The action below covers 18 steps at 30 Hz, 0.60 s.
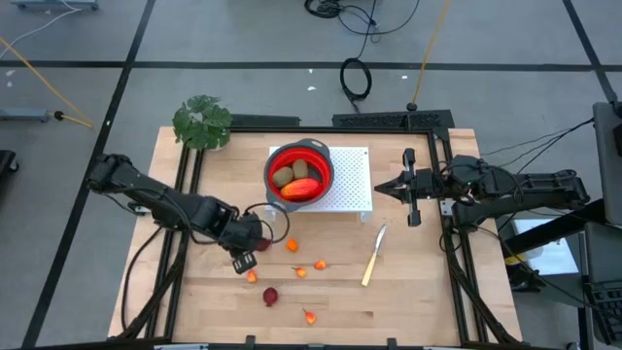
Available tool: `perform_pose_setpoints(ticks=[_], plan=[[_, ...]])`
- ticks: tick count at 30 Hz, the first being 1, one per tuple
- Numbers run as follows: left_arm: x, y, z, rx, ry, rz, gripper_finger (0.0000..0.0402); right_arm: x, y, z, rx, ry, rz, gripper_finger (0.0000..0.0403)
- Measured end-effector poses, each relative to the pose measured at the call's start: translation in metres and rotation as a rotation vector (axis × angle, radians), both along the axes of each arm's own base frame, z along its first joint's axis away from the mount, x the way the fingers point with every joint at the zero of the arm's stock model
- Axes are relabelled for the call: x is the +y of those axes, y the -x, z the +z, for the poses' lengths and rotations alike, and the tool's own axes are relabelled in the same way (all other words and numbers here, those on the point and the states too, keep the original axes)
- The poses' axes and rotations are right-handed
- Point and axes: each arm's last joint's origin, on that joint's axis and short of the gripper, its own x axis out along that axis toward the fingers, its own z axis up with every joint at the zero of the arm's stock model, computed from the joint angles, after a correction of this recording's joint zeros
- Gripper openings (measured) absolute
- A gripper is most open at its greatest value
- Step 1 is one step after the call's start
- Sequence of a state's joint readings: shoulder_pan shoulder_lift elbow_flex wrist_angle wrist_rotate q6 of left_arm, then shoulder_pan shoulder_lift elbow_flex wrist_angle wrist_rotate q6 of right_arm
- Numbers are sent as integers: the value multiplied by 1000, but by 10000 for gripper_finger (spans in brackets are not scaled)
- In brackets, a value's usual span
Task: Pick & Place Fruit
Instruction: Put the red pomegranate into the orange strainer bowl on the shelf
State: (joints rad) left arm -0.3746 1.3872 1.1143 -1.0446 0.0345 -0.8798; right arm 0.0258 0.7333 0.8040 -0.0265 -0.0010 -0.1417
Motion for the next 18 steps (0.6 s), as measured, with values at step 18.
perform_pose_setpoints(ticks=[18], plan=[[-11,19,-41,-22,-264,-36,59,0,0,0,-1,0,0,0]])
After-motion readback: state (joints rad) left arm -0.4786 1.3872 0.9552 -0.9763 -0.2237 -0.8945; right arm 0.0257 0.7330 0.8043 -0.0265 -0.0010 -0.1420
